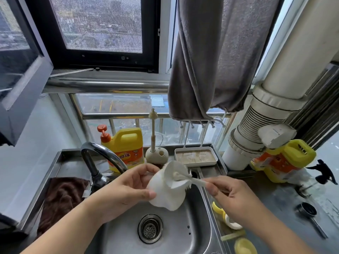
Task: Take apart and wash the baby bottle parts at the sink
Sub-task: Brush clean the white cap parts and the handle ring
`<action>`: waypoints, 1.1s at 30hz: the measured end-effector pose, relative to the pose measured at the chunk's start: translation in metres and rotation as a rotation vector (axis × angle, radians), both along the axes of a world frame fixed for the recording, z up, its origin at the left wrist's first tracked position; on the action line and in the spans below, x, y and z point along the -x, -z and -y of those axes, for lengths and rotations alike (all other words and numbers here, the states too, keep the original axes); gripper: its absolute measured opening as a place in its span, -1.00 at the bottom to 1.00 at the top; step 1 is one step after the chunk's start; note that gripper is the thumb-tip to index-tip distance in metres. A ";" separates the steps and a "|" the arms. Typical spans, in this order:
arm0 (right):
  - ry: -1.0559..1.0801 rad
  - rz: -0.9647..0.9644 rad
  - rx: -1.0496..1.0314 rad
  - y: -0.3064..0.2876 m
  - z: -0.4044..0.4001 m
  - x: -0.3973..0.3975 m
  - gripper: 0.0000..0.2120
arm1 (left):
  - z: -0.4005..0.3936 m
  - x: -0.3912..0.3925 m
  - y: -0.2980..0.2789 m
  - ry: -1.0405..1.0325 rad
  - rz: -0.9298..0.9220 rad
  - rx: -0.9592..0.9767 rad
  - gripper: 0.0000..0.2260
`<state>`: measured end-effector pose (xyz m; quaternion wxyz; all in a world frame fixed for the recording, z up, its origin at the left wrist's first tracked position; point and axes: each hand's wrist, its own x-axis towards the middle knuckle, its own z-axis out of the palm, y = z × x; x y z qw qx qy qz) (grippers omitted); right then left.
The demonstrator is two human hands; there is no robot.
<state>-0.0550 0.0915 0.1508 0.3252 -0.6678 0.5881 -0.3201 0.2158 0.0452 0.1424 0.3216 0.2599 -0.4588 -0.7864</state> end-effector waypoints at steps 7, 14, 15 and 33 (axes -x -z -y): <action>-0.044 -0.076 0.048 0.007 0.000 -0.002 -0.80 | 0.001 0.012 -0.004 0.015 0.252 0.055 -0.51; 0.012 -0.111 0.012 0.003 -0.004 0.022 -0.81 | -0.002 0.004 -0.004 -0.067 0.136 0.138 -0.74; 0.033 -0.095 0.027 0.001 -0.001 0.023 -0.83 | -0.003 0.005 -0.004 -0.057 0.127 0.153 -0.77; -0.133 -0.077 0.076 -0.003 -0.006 0.017 -0.67 | -0.005 0.002 -0.012 -0.047 -0.017 0.114 -0.73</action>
